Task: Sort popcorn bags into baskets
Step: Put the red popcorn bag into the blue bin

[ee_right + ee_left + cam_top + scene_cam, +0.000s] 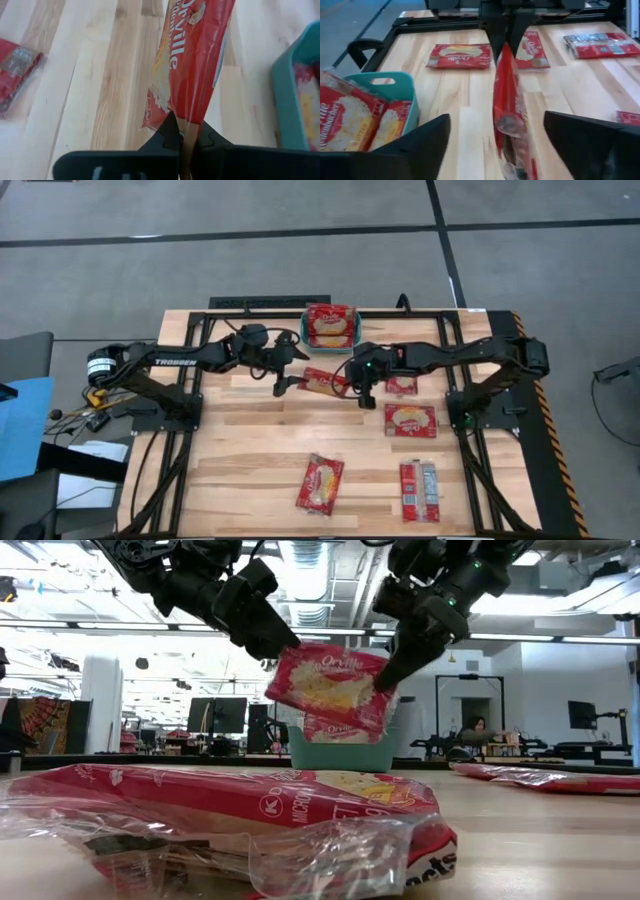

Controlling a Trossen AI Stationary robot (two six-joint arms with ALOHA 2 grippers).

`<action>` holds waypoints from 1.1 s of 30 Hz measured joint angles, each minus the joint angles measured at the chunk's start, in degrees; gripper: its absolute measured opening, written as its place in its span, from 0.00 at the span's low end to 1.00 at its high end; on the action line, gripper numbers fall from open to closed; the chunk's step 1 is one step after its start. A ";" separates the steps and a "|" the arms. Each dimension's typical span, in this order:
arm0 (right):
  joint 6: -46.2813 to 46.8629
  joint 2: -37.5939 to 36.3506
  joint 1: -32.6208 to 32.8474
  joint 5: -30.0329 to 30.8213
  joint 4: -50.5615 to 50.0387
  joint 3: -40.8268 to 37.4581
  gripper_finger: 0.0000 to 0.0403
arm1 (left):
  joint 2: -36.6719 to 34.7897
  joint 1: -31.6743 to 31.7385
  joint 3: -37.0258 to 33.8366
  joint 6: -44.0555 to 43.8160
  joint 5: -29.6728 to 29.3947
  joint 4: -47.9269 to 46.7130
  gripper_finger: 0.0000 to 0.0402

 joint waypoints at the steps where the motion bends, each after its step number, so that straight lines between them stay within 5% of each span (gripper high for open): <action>1: -0.20 0.00 0.00 -0.05 -0.06 0.63 0.03 | 0.22 -0.01 0.00 -0.02 -0.63 0.39 0.71; 11: -2.54 0.00 -0.72 1.63 -1.91 4.20 0.07 | 0.53 0.87 1.01 4.31 -1.54 1.70 0.04; 16: 1.68 -0.07 -1.86 11.12 -0.04 4.91 0.28 | 0.56 2.93 1.73 5.32 -7.44 7.06 0.01; 24: 7.16 -4.24 -1.99 27.83 -1.04 4.83 0.60 | 6.80 9.61 1.77 1.72 -5.53 22.57 0.01; 33: 9.71 -7.64 -2.83 29.16 -2.76 4.76 0.65 | 20.74 16.72 4.73 -0.09 -0.21 32.74 0.00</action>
